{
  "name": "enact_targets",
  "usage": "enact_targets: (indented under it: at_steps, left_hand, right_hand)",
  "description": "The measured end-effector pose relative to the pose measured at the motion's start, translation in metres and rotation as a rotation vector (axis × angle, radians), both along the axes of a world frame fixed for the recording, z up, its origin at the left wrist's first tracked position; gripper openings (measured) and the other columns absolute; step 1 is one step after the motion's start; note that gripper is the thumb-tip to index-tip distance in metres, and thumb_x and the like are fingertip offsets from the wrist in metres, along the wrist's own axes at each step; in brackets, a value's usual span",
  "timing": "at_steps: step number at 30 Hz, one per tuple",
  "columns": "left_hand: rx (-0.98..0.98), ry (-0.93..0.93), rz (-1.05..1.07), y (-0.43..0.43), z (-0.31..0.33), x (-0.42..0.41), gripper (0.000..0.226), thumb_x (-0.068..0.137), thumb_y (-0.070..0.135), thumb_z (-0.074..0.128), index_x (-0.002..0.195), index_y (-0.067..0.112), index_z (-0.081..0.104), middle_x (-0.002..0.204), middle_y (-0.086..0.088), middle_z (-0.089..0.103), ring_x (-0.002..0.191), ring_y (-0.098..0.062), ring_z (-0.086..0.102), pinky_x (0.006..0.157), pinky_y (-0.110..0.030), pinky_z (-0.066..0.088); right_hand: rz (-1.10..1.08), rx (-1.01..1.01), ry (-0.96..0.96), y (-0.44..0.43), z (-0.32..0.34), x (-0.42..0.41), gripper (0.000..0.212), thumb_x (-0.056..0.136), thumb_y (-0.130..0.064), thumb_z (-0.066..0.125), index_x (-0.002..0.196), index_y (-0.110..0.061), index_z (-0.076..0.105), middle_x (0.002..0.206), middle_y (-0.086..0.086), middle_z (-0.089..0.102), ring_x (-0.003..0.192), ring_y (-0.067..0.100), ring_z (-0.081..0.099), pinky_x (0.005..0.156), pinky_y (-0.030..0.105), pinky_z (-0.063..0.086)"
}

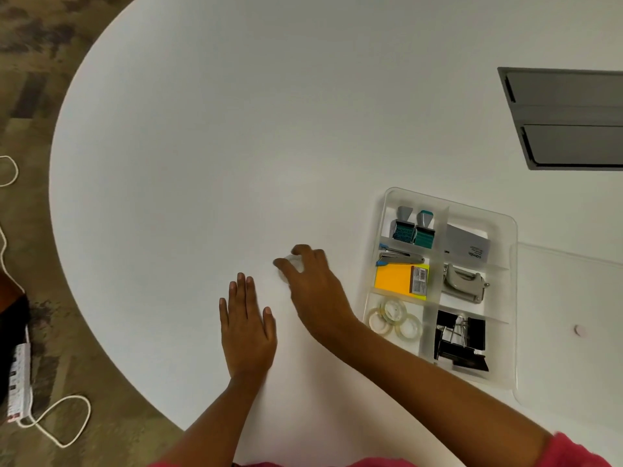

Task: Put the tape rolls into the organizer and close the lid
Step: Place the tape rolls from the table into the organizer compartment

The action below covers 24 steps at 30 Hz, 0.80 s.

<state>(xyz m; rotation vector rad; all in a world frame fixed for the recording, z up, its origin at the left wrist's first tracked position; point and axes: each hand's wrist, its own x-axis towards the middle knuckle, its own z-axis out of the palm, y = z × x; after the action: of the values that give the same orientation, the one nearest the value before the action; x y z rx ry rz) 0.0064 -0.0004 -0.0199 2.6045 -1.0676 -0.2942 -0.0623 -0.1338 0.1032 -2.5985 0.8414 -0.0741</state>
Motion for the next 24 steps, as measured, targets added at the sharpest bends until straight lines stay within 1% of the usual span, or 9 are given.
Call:
enact_targets:
  at_steps: [2, 5, 8, 10, 12, 15, 18, 21, 24]
  left_hand:
    - [-0.008, 0.001, -0.002, 0.001, 0.001, -0.001, 0.061, 0.094, 0.029, 0.031, 0.150, 0.011, 0.014, 0.159, -0.008, 0.016, 0.147, -0.019, 0.007, 0.120, -0.040, 0.009]
    - [-0.019, 0.005, -0.002, 0.000, 0.002, -0.002, 0.061, 0.094, 0.028, 0.031, 0.150, 0.010, 0.014, 0.159, -0.007, 0.015, 0.146, -0.019, 0.007, 0.119, -0.042, 0.011]
    - [-0.029, 0.004, -0.002, 0.000, 0.002, -0.001, 0.061, 0.094, 0.028, 0.031, 0.150, 0.010, 0.015, 0.158, -0.007, 0.016, 0.146, -0.019, 0.009, 0.119, -0.042, 0.011]
    - [-0.034, 0.005, -0.007, 0.000, 0.002, -0.002, 0.061, 0.094, 0.028, 0.030, 0.150, 0.010, 0.014, 0.159, -0.007, 0.015, 0.146, -0.019, 0.009, 0.119, -0.041, 0.011]
    - [-0.037, 0.006, -0.005, 0.000, 0.003, -0.001, 0.061, 0.094, 0.028, 0.030, 0.150, 0.011, 0.014, 0.159, -0.007, 0.015, 0.146, -0.019, 0.008, 0.119, -0.040, 0.010]
    - [-0.035, 0.009, -0.003, 0.000, 0.003, -0.001, 0.061, 0.094, 0.028, 0.029, 0.150, 0.012, 0.014, 0.159, -0.006, 0.015, 0.146, -0.018, 0.008, 0.120, -0.040, 0.010]
    - [-0.030, 0.009, -0.006, 0.000, 0.003, -0.001, 0.060, 0.094, 0.029, 0.028, 0.150, 0.011, 0.014, 0.158, -0.007, 0.016, 0.146, -0.019, 0.009, 0.119, -0.041, 0.011]
    - [-0.016, 0.011, -0.008, 0.000, 0.004, -0.001, 0.060, 0.094, 0.029, 0.027, 0.150, 0.011, 0.014, 0.158, -0.008, 0.017, 0.146, -0.019, 0.009, 0.119, -0.042, 0.012]
    - [-0.009, 0.017, -0.007, -0.001, 0.007, -0.001, 0.060, 0.094, 0.029, 0.028, 0.150, 0.011, 0.015, 0.158, -0.008, 0.017, 0.146, -0.019, 0.009, 0.119, -0.042, 0.013]
  right_hand:
    - [-0.093, 0.007, -0.062, 0.002, 0.011, -0.023, 0.051, 0.073, 0.000, 0.075, 0.120, -0.013, 0.059, 0.122, 0.017, 0.057, 0.106, 0.030, 0.055, 0.066, 0.033, 0.060]
    - [-0.277, 0.022, -0.067, 0.003, 0.021, -0.058, 0.052, 0.073, -0.008, 0.077, 0.121, -0.015, 0.057, 0.119, 0.014, 0.056, 0.104, 0.027, 0.054, 0.066, 0.032, 0.059]
    - [-0.484, 0.074, -0.012, 0.002, 0.021, -0.089, 0.054, 0.073, -0.014, 0.078, 0.120, -0.011, 0.054, 0.116, 0.014, 0.054, 0.101, 0.028, 0.055, 0.068, 0.030, 0.051]
    - [-0.557, 0.111, 0.072, 0.001, 0.017, -0.105, 0.050, 0.075, -0.018, 0.077, 0.117, -0.009, 0.052, 0.115, 0.013, 0.053, 0.097, 0.028, 0.056, 0.066, 0.026, 0.043]
    - [-0.583, 0.129, 0.138, 0.000, 0.011, -0.118, 0.047, 0.077, -0.023, 0.075, 0.115, -0.009, 0.051, 0.115, 0.013, 0.054, 0.093, 0.027, 0.056, 0.065, 0.027, 0.044]
    - [-0.581, 0.187, 0.150, -0.002, 0.002, -0.128, 0.046, 0.077, -0.025, 0.075, 0.114, -0.008, 0.052, 0.111, 0.013, 0.056, 0.090, 0.027, 0.057, 0.066, 0.026, 0.042]
    - [-0.544, 0.247, 0.183, -0.005, -0.005, -0.130, 0.048, 0.077, -0.026, 0.076, 0.115, -0.010, 0.051, 0.113, 0.010, 0.055, 0.094, 0.025, 0.057, 0.067, 0.024, 0.041]
    - [-0.521, 0.296, 0.206, -0.004, -0.010, -0.127, 0.047, 0.076, -0.023, 0.077, 0.114, -0.011, 0.052, 0.117, 0.008, 0.053, 0.101, 0.024, 0.055, 0.076, 0.028, 0.048]
    - [-0.501, 0.285, 0.241, -0.003, -0.013, -0.125, 0.047, 0.078, -0.020, 0.075, 0.118, -0.012, 0.050, 0.122, 0.008, 0.051, 0.107, 0.024, 0.054, 0.084, 0.031, 0.050]
